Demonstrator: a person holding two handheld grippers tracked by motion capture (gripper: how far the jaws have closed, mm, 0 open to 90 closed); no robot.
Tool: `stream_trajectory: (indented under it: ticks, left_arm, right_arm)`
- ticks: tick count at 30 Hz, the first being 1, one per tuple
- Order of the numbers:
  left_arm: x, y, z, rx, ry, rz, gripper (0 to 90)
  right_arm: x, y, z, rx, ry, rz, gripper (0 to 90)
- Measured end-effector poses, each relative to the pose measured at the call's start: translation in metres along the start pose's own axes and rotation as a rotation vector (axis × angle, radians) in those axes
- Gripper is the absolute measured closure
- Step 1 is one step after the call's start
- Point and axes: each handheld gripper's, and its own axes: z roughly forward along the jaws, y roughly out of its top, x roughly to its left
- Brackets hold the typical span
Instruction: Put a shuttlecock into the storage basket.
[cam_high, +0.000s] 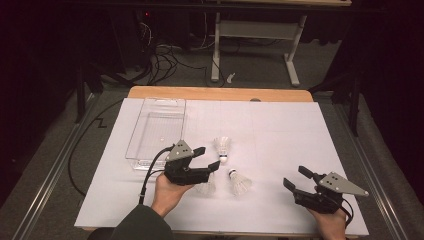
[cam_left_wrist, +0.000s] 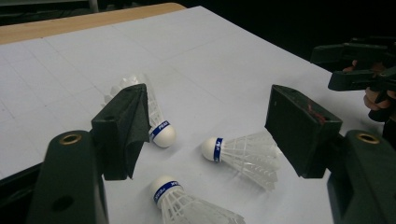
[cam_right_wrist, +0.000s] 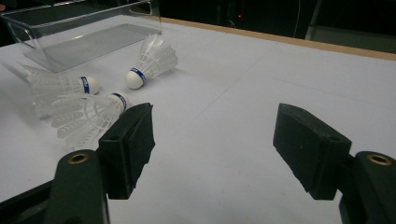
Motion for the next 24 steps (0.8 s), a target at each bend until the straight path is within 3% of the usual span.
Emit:
stream_trajectory:
  ticks: [5,11,15,24]
  left_arm:
    - [0.0023,0.0036,-0.0040,0.012,0.016,0.002,31.4]
    - [0.0047,0.0055,-0.0063,0.042,-0.016,-0.022,33.4]
    - [0.0050,0.0080,-0.0084,0.086,-0.003,-0.003,35.8]
    - [0.0092,0.0103,-0.0097,0.163,-0.016,-0.032,37.0]
  right_arm:
    - [-0.0010,0.0000,-0.0002,0.003,-0.007,0.008,28.6]
    - [-0.0008,0.0000,0.0001,0.003,-0.007,0.006,28.6]
    - [-0.0007,0.0000,-0.0001,0.005,-0.009,0.008,28.6]
    - [-0.0010,-0.0001,0.0002,0.009,-0.008,0.006,29.1]
